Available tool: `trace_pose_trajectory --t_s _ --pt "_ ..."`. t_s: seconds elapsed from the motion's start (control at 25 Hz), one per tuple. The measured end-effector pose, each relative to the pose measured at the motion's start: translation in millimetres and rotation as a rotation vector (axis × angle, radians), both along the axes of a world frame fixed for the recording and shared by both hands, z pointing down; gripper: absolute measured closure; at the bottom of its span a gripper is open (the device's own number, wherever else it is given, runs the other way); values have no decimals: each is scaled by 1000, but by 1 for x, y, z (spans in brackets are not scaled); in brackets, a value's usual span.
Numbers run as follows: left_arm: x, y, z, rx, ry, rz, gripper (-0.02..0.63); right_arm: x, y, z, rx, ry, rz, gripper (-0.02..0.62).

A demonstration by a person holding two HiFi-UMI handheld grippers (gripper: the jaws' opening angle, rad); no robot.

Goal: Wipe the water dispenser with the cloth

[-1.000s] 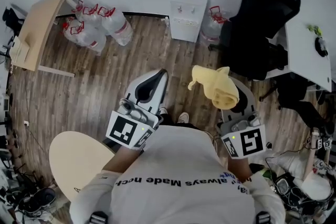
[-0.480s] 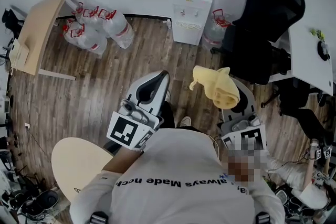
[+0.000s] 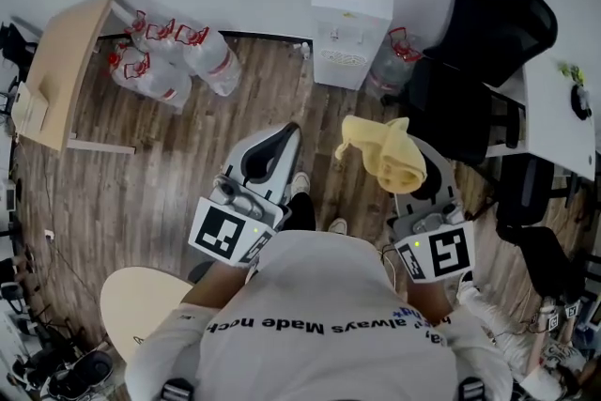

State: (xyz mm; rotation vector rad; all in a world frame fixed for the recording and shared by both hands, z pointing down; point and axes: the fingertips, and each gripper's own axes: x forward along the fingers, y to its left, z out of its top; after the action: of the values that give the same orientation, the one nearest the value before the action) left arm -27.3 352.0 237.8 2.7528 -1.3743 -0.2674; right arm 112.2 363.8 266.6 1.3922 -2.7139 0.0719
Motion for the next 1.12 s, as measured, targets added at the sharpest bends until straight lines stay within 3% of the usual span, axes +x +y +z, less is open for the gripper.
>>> trace_pose_trajectory --t_s 0.48,1.12 --pt "-63 -64 0 -7 8 -1 588 -63 -66 -3 -2 26 -7 531" --pt "-88 -119 10 -18 0 26 588 -86 -120 9 -19 22 34 531"
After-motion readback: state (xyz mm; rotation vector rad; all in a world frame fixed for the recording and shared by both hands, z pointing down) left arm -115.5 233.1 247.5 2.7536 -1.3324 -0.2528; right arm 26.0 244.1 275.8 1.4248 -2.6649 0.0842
